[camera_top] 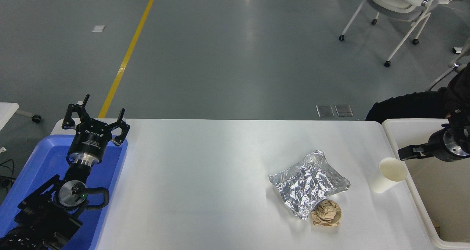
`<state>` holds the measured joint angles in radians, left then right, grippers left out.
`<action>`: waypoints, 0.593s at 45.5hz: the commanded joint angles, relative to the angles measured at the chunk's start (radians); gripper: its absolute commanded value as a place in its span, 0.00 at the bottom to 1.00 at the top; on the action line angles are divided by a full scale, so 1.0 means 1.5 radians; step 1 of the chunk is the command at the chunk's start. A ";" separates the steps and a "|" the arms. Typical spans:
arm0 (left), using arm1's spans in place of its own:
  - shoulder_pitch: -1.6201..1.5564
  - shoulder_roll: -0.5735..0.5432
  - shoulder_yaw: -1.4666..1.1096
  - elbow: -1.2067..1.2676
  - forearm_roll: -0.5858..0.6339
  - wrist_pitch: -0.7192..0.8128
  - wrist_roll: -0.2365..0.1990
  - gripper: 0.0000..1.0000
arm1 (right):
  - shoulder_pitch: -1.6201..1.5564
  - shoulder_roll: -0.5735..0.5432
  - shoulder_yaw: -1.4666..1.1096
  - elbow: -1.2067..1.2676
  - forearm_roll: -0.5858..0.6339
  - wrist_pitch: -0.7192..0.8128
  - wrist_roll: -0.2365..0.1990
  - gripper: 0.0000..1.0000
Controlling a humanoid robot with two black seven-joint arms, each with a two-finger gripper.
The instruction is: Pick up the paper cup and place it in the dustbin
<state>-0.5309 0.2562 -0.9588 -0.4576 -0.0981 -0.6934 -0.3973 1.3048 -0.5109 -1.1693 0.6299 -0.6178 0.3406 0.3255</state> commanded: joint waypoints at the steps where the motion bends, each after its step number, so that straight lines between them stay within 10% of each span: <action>1: 0.000 0.000 0.000 0.000 0.000 0.000 0.000 1.00 | -0.002 0.000 0.012 0.004 0.001 0.000 0.000 1.00; 27: 0.000 0.000 0.000 -0.001 0.000 0.000 0.000 1.00 | -0.045 0.001 0.042 0.056 0.029 -0.012 -0.010 1.00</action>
<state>-0.5307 0.2564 -0.9581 -0.4575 -0.0982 -0.6934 -0.3973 1.2838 -0.5096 -1.1315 0.7111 -0.5810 0.3384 0.3214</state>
